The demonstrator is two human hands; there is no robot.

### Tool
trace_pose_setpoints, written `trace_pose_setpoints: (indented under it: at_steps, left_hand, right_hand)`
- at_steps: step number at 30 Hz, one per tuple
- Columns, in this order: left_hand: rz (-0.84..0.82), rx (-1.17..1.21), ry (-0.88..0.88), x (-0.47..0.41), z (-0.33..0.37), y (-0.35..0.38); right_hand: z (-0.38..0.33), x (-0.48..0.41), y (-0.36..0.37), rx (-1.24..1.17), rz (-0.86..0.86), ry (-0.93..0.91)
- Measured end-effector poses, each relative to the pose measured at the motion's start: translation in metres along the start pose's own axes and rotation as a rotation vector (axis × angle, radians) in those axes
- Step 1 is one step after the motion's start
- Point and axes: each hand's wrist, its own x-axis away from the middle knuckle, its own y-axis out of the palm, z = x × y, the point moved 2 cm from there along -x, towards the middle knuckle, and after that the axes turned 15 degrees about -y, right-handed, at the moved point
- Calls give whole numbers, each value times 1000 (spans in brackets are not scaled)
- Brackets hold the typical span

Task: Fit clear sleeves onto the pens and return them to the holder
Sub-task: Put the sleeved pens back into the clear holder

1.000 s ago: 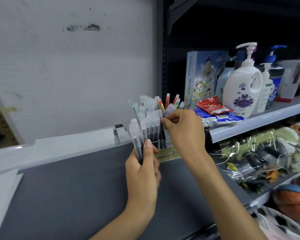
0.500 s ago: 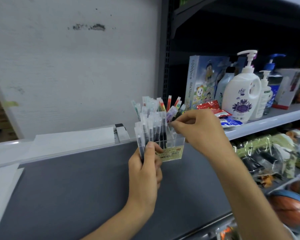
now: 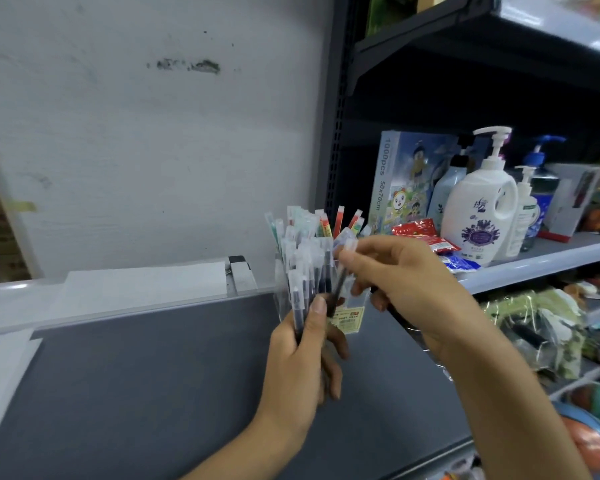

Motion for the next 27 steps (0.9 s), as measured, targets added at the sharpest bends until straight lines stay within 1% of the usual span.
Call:
trace_pose_setpoints:
  at_steps: [5,7,9,11,16,24,27]
  left_hand:
    - [72,-7,75,0,2,-2]
    - [85,4,75,1,2,-3]
    - [99,21,62,2,2,-2]
    - [103,34,53,2,2,-2]
    - [121,58,29,1,3,-2]
    - [153,59,23,0,3,-3]
    - [162,64,15,-1,3,-4]
  right_hand:
    - [-16,0,-20,85,264,-281]
    - [-18,-1,-22,102,320,-373]
    - [-16,-2,-22,109,354,-413]
    - [-10,-5,-20,132,349,-413]
    - [11,-9,-5,272,264,-359]
    - [31,-18,13,420,223,-337]
    - [36,-20,19,468,237,-307]
